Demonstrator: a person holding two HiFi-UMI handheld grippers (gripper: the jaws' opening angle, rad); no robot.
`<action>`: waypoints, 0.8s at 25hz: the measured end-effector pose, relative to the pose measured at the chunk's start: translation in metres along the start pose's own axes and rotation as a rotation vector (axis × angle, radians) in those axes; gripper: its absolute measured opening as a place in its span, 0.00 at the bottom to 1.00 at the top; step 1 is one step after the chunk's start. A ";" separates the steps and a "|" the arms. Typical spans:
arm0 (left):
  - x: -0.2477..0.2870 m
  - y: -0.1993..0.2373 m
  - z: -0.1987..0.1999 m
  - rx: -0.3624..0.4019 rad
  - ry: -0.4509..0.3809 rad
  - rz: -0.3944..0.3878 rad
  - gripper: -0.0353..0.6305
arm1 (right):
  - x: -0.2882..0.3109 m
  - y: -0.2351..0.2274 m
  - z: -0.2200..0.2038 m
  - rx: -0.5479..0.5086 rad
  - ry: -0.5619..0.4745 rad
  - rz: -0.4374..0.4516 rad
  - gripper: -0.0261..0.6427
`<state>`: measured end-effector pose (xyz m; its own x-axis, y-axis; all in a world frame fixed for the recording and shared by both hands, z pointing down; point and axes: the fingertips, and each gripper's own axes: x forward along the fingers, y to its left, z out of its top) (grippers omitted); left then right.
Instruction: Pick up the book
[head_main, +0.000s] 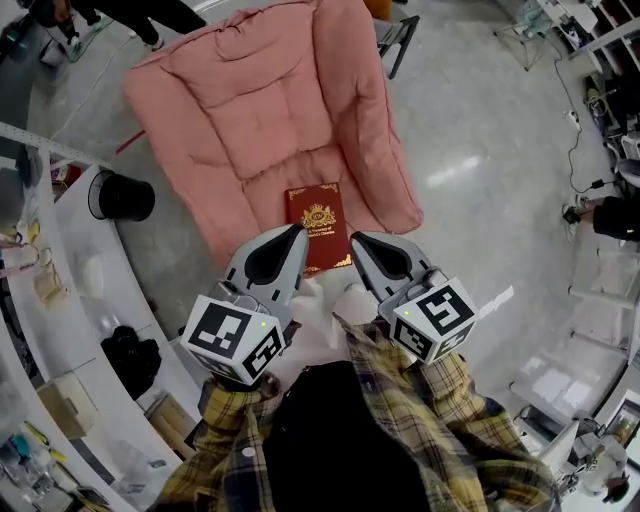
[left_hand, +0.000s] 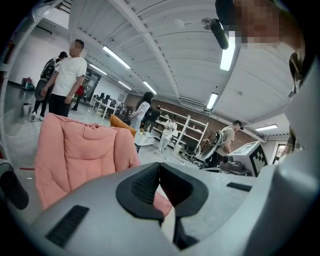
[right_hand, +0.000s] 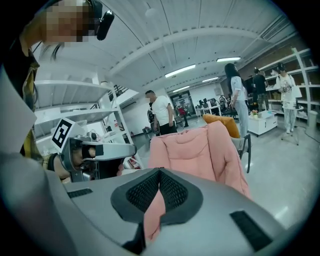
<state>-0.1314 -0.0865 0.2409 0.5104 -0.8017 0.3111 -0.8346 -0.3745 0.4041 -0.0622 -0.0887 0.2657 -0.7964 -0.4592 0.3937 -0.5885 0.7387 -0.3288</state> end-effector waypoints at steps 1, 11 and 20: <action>0.002 0.002 -0.004 -0.005 0.014 -0.003 0.06 | 0.002 -0.002 -0.004 0.007 0.010 -0.006 0.07; 0.039 0.012 -0.052 -0.064 0.098 -0.005 0.06 | 0.012 -0.031 -0.055 0.114 0.083 -0.006 0.07; 0.067 0.032 -0.120 -0.110 0.196 0.037 0.06 | 0.034 -0.082 -0.121 0.243 0.148 -0.007 0.07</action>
<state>-0.0993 -0.0969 0.3779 0.5197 -0.7037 0.4846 -0.8312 -0.2854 0.4770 -0.0236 -0.1052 0.4102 -0.7734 -0.3740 0.5118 -0.6246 0.5875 -0.5145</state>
